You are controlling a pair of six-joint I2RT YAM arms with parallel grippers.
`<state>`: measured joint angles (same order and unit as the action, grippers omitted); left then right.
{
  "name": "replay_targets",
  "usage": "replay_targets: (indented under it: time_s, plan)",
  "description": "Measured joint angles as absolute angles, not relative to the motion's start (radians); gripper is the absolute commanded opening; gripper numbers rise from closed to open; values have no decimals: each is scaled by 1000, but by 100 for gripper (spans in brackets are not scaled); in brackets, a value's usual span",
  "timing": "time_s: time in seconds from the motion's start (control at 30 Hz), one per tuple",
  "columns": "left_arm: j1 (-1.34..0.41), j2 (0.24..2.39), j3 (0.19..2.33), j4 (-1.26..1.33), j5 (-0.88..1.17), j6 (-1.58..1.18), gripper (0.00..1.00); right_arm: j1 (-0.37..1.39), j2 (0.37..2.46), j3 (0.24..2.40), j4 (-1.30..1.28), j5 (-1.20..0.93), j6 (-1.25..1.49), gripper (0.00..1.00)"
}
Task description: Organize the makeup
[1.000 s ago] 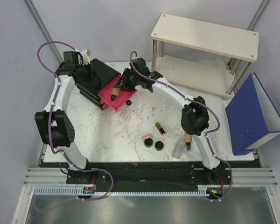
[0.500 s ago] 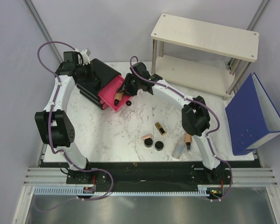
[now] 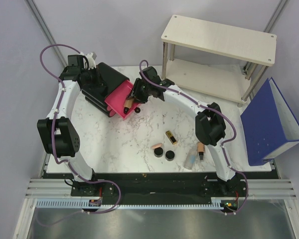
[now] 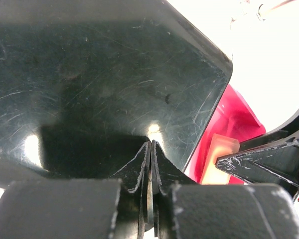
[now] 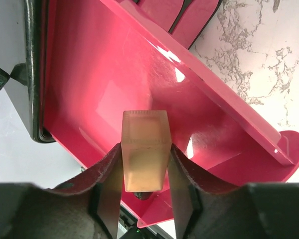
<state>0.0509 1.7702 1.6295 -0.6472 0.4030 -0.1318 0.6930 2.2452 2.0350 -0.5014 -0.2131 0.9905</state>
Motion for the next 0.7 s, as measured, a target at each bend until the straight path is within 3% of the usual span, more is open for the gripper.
replay_targets:
  time_s: [0.17, 0.7]
  plan:
    - [51, 1771, 1630, -647, 403, -132, 11, 693, 2234, 2035, -505, -202, 985, 59]
    - [53, 1775, 1641, -659, 402, -131, 12, 691, 2123, 2035, -551, -68, 905, 61]
